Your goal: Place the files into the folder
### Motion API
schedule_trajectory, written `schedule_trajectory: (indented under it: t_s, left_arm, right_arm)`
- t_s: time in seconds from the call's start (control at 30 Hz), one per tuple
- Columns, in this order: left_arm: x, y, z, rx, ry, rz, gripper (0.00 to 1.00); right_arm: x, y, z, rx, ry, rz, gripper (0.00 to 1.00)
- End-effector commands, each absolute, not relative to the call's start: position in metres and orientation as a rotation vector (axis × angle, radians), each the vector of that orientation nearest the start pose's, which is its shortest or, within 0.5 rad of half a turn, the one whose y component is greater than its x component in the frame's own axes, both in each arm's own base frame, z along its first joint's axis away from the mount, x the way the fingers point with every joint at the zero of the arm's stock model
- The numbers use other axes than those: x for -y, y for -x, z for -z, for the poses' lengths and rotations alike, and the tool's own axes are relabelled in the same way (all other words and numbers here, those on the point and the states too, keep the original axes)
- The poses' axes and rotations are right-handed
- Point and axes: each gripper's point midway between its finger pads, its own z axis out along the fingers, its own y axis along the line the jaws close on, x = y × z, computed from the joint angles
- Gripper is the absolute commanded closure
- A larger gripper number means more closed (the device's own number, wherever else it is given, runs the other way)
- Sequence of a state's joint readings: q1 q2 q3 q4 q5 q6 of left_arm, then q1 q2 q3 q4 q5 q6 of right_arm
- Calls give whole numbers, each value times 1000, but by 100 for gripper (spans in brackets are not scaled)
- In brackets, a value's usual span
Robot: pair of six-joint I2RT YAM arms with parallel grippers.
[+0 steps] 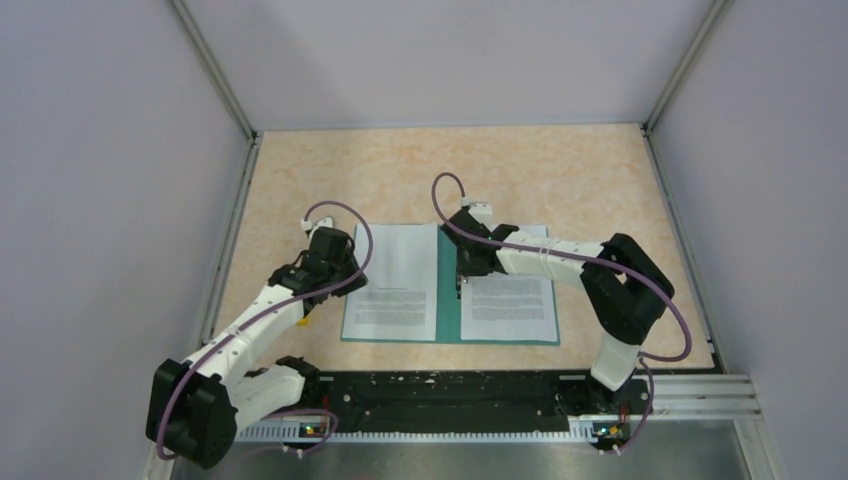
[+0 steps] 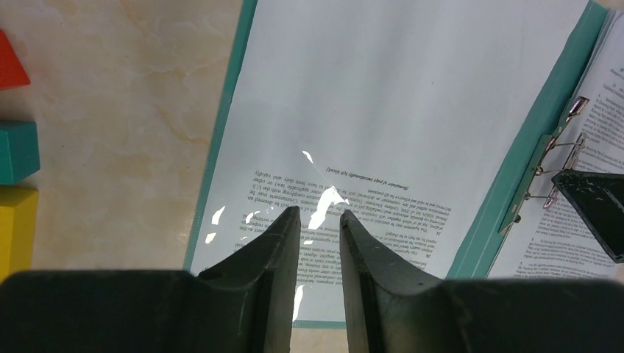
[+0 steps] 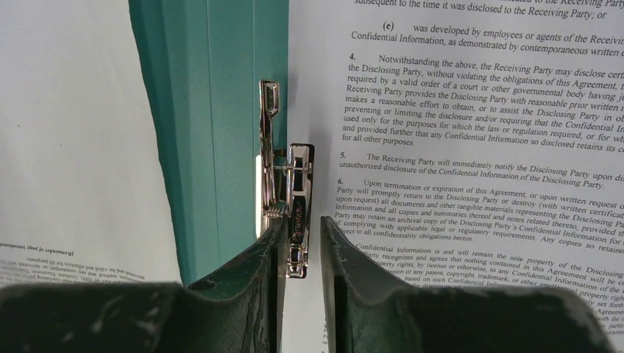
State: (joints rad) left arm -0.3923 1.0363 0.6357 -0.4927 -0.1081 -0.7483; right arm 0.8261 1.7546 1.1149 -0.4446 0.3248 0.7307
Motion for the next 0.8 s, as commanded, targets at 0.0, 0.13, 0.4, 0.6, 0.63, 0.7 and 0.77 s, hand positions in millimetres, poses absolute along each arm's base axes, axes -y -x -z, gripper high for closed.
schedule_trajectory:
  t_s: [0.0, 0.13, 0.4, 0.6, 0.63, 0.7, 0.77]
  left_arm:
    - [111, -249, -94, -2415, 473, 378, 68]
    - [111, -250, -93, -2418, 474, 380, 69]
    - [112, -251, -94, -2421, 483, 394, 69]
    - [116, -250, -91, -2437, 487, 413, 69]
    - [116, -250, -90, -2440, 488, 416, 69]
    - [118, -250, -89, -2445, 492, 424, 69]
    - [119, -250, -87, -2452, 499, 429, 69]
  right_arm:
    - [-284, -294, -52, -2524, 4, -194, 79]
    - [-283, -292, -47, -2535, 7, -194, 84]
    - [-275, -291, -40, -2540, 57, -146, 91]
    - [-270, -306, -45, -2526, 113, -131, 94]
    - [-270, -309, -44, -2525, 122, -135, 94]
    - [-270, -316, -46, -2520, 142, -146, 95]
    - [-272, -322, -46, -2520, 159, -153, 96]
